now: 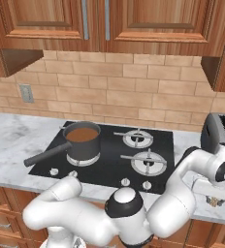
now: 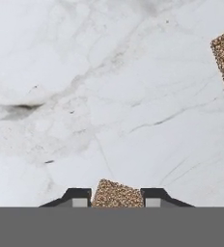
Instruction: Pick up the sugar cube(s) and place them in the saucepan with hot chocolate.
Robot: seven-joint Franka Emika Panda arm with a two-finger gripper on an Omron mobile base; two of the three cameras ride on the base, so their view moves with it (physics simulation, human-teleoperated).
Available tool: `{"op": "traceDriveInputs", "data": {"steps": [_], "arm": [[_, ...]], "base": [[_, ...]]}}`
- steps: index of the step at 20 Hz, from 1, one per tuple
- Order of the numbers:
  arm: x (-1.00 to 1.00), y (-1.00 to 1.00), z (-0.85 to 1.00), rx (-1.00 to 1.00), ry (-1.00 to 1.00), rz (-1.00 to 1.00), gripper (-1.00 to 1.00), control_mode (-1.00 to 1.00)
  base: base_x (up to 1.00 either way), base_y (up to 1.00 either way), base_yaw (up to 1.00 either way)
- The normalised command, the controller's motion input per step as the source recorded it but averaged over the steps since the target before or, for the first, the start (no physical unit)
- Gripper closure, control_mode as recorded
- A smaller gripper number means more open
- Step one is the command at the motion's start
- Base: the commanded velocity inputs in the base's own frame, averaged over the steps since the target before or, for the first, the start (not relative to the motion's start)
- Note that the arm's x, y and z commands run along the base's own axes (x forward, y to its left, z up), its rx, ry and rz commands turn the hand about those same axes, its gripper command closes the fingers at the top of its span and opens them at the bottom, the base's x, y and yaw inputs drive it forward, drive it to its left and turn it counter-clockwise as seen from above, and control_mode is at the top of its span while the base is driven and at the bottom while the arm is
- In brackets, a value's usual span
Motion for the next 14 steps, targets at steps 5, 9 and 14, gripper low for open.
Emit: {"op": "traceDriveInputs", "data": {"steps": [5, 9, 14], "arm": [[0.0, 0.0, -0.05, 0.0, 0.04, 0.0, 1.0, -1.0], [-0.25, 0.4, 0.08, 0.0, -0.04, 0.01, 1.0, -1.0], [-0.39, 0.99, 0.13, -0.08, -0.1, 0.21, 1.0, -1.0]], "base": [[0.0, 0.0, 0.0], [0.0, 0.0, 0.0], [0.0, 0.0, 0.0]]}}
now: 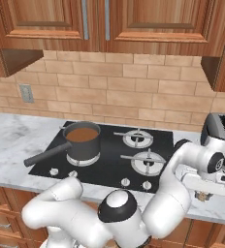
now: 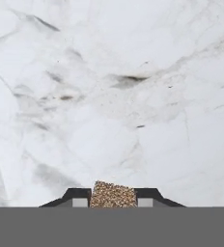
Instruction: Pick up the sugar cube(s) and place them in the saucepan with hot chocolate.
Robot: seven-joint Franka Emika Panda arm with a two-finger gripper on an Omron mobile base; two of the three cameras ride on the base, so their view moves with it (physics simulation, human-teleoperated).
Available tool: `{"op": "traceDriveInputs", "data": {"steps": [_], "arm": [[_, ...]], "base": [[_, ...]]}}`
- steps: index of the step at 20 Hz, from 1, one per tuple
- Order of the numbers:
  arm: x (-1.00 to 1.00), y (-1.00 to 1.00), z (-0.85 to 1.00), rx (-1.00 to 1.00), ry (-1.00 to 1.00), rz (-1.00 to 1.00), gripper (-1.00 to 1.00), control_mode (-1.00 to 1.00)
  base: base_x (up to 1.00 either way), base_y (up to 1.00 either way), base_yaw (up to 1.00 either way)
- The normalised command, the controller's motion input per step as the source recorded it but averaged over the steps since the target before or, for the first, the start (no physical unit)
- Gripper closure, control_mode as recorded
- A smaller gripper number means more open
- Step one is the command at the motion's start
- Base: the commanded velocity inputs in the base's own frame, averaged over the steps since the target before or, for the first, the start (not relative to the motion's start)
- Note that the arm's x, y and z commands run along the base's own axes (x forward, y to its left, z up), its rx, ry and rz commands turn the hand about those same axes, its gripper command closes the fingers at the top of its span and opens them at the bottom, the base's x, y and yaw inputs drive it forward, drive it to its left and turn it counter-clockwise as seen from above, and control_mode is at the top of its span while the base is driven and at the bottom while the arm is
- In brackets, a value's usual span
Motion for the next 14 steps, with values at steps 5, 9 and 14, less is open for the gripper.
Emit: {"op": "traceDriveInputs", "data": {"steps": [5, 9, 14], "arm": [[-0.53, 1.0, 0.2, -0.15, -0.12, 0.26, 1.0, -1.0], [-0.5, 1.0, 0.4, -0.11, -0.17, 0.2, 1.0, -1.0], [-0.26, 0.96, 0.69, -0.02, -0.19, 0.07, 1.0, -1.0]], "base": [[0.0, 0.0, 0.0], [0.0, 0.0, 0.0], [0.0, 0.0, 0.0]]}}
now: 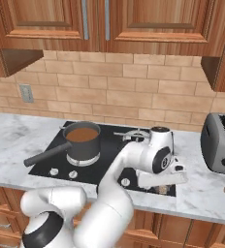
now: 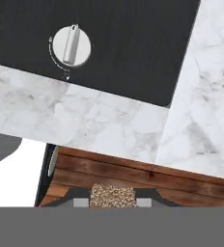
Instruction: Pick up the sugar cube(s) and place them in the saucepan with hot chocolate.
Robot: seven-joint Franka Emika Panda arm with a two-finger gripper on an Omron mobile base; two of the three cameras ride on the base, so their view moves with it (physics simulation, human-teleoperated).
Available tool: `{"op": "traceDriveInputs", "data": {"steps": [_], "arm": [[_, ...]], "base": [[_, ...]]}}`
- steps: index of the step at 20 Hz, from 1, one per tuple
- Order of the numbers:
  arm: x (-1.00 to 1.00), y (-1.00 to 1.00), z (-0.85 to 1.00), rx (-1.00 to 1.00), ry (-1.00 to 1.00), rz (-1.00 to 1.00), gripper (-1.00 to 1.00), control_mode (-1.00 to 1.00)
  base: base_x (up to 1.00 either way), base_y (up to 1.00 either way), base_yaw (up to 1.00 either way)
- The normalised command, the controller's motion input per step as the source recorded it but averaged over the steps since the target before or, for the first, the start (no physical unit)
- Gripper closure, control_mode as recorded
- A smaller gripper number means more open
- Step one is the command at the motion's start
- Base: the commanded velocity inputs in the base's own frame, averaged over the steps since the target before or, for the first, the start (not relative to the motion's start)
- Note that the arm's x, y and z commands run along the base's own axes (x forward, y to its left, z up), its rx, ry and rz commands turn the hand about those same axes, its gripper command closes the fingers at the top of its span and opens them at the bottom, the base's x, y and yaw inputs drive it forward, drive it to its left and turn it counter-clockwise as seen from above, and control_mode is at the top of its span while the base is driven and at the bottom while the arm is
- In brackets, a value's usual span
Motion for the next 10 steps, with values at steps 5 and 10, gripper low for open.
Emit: {"op": "traceDriveInputs", "data": {"steps": [5, 10], "arm": [[0.0, 0.6, 0.61, 0.11, -0.2, 0.0, 1.0, -1.0], [0.02, 0.47, 0.46, 0.3, -0.22, 0.0, 1.0, -1.0]], "base": [[0.0, 0.0, 0.0], [0.0, 0.0, 0.0]]}}
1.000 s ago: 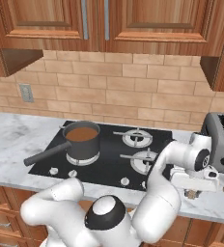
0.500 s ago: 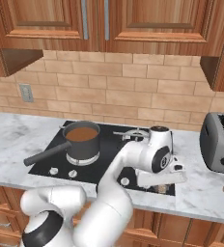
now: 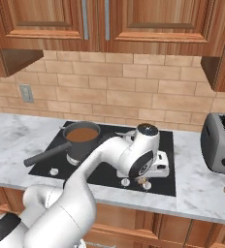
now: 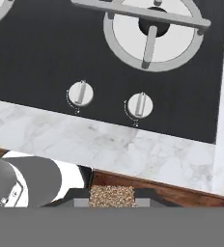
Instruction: Pick up the sugar cube(s) and place them in the saucepan with hot chocolate.
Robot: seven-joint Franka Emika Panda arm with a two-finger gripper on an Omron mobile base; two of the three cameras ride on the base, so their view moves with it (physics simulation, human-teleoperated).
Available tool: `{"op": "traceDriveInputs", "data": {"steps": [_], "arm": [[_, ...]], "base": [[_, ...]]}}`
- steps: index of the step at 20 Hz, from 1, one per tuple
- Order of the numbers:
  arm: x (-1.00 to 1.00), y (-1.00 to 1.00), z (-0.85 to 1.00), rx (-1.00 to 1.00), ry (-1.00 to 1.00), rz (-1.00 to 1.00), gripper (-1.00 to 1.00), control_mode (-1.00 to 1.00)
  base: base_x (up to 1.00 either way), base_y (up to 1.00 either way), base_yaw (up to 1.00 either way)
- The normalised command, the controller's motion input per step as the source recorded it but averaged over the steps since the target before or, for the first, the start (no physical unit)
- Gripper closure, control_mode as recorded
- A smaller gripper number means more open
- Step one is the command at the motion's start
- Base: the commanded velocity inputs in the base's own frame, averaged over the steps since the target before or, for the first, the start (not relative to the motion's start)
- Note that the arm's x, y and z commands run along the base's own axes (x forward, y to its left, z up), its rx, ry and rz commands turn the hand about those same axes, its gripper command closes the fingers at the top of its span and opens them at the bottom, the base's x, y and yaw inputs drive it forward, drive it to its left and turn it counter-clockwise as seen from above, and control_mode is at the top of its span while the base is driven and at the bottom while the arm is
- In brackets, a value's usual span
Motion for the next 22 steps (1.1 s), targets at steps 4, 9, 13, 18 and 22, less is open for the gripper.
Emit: {"op": "traceDriveInputs", "data": {"steps": [4, 9, 13, 18, 22], "arm": [[0.11, 0.74, 0.76, 0.12, -0.23, 0.0, 1.0, -1.0], [0.13, 0.84, 0.78, 0.01, -0.1, 0.0, 1.0, -1.0], [0.42, 0.79, 0.28, 0.0, 0.0, 0.0, 1.0, -1.0], [0.8, 0.72, -0.02, 0.0, 0.0, 0.0, 1.0, -1.0], [0.53, 0.59, 0.08, -0.01, 0.0, 0.0, 1.0, -1.0]], "base": [[0.0, 0.0, 0.0], [0.0, 0.0, 0.0], [0.0, 0.0, 0.0], [0.0, 0.0, 0.0], [0.0, 0.0, 0.0]]}}
